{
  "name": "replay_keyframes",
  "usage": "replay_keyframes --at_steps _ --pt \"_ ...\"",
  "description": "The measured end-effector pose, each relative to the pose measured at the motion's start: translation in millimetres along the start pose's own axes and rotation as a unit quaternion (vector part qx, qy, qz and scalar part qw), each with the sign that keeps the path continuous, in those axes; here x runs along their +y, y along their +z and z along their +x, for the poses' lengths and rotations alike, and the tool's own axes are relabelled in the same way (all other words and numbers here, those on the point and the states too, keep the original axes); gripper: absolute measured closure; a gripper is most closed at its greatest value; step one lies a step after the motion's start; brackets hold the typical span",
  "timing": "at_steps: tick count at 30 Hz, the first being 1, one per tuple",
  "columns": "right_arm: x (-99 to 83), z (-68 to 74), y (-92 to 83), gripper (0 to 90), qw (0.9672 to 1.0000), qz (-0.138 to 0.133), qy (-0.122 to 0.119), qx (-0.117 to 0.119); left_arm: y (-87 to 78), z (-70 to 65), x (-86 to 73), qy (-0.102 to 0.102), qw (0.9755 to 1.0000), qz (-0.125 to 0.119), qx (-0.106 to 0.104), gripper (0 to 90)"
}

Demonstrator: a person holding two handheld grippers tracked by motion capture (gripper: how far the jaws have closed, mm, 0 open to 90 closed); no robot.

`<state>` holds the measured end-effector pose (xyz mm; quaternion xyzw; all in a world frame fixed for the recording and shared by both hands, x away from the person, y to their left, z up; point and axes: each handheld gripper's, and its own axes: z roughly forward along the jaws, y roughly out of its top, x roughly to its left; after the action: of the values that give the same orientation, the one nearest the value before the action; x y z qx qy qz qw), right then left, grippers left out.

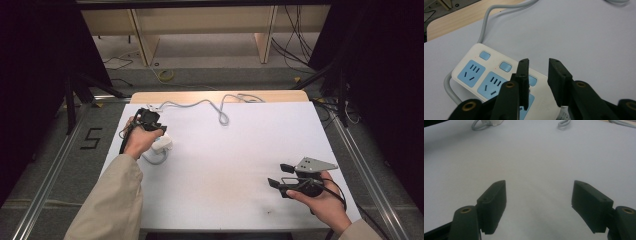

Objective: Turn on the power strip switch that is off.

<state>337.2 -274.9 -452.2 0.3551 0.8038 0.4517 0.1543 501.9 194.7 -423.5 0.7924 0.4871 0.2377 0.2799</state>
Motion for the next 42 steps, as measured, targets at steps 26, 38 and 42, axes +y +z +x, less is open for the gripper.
replay_keyframes --at_steps 26,38,42 --pt "-0.4 -1.0 0.9 28.6 1.0 0.002 0.0 -0.001 -21.2 -32.6 -26.4 0.005 0.9953 -0.065 -0.071 25.1" --pt "-0.5 -1.5 1.1 28.6 1.0 0.002 0.001 -0.002 -38.5 -46.2 -35.9 0.025 0.9927 -0.081 -0.086 21.8" --pt "-0.6 -2.0 0.9 28.7 1.0 0.002 0.003 -0.003 -43.8 -51.1 -40.9 0.034 0.9919 -0.084 -0.089 21.1"
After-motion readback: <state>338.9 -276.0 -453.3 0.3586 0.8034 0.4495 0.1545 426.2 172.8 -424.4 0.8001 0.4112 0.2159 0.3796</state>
